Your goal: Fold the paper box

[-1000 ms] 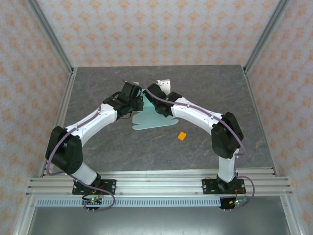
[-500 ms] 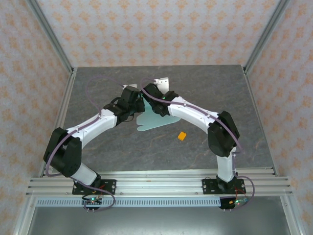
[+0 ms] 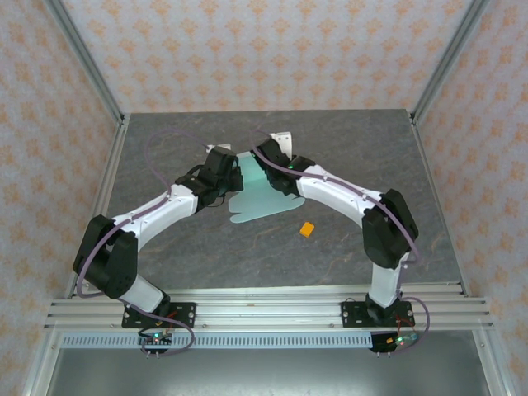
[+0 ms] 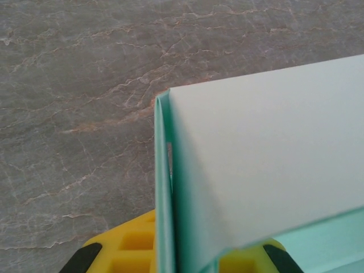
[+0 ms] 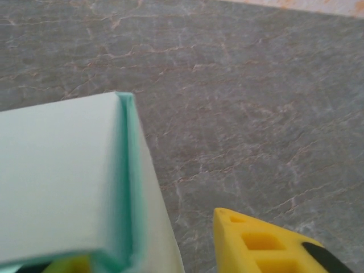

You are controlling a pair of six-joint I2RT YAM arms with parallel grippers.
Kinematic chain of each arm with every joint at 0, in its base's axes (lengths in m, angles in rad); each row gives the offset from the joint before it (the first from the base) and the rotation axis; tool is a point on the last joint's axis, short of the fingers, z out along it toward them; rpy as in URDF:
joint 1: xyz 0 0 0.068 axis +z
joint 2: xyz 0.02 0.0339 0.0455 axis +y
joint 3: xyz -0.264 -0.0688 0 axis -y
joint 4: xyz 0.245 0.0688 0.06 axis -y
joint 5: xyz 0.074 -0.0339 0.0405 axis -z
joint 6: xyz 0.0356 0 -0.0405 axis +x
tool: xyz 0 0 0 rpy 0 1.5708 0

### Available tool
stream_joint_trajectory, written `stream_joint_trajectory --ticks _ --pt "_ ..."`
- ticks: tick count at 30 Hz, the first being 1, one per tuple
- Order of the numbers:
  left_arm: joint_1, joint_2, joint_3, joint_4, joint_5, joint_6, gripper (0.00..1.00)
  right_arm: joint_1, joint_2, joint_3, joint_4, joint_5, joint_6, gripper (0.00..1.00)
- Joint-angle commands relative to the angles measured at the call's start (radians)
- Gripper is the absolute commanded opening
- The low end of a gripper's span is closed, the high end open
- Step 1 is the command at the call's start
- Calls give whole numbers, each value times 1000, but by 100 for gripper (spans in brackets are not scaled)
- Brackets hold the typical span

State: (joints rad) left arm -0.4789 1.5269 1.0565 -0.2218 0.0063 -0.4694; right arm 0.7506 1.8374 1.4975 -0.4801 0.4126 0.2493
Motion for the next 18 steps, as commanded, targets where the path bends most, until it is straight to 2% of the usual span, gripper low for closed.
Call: stream_joint_trajectory --ticks 1,9,18 --pt "-13 -7 24 -46 -31 38 1 -32 -52 -35 18 -64 -15 38" --pt "-14 28 39 -47 -34 43 1 -34 -110 -79 27 -206 -47 53" --pt "-14 47 48 -51 -28 49 1 -42 -142 -81 42 -360 -75 61"
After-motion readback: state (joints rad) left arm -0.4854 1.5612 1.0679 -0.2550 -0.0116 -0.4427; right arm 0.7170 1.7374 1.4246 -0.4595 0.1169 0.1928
